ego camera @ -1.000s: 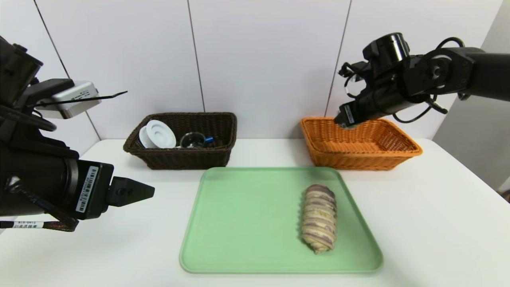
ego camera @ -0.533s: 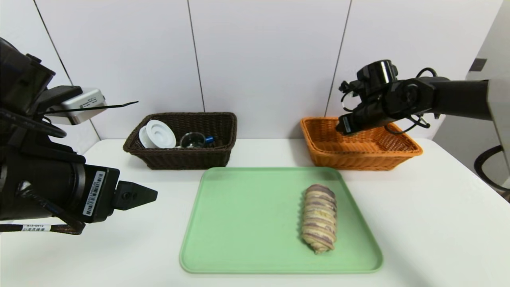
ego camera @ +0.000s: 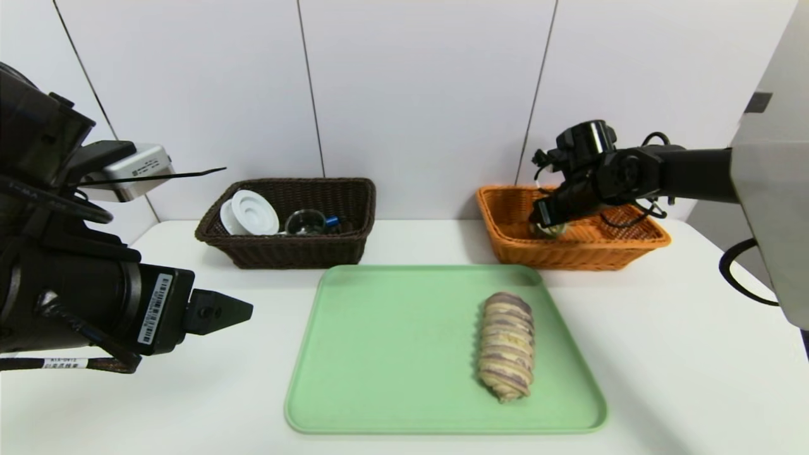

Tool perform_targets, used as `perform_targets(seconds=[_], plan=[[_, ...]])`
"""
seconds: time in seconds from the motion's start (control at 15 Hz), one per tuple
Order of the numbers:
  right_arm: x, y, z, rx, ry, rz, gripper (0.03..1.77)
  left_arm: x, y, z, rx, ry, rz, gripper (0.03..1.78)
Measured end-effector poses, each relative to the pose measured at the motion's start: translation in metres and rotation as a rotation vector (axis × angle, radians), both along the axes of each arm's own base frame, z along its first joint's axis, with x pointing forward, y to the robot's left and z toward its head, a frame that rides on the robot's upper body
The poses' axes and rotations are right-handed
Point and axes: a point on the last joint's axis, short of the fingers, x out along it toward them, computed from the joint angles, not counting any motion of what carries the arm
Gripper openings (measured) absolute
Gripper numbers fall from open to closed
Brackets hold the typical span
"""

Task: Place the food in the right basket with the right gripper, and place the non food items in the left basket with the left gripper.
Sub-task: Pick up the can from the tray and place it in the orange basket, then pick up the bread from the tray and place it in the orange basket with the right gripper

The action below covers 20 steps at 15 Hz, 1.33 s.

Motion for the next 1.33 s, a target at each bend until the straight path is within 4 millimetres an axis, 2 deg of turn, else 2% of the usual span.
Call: perform_targets(seconds=[0.4, 0.67, 0.87, 1.07, 1.33], plan=[[-0.001, 0.0, 0.0, 0.005, 0.011, 0.007, 1.49, 0.0, 0.0, 0.0, -0.001, -0.001, 0.0, 1.69], [-0.018, -0.003, 0.032, 0.015, -0.028, 0.011, 1.58, 0.0, 0.0, 0.001, -0.002, -0.004, -0.002, 1.69], [-0.044, -0.004, 0.075, 0.03, -0.087, 0.023, 1.62, -0.001, 0.001, 0.002, -0.004, -0.007, -0.001, 1.69], [-0.083, 0.0, 0.117, 0.049, -0.124, 0.048, 1.65, -0.002, 0.001, 0.002, -0.006, -0.007, 0.001, 1.69], [-0.144, 0.024, 0.15, 0.176, -0.053, 0.12, 1.67, -0.002, 0.002, -0.001, -0.001, 0.002, 0.005, 1.69]])
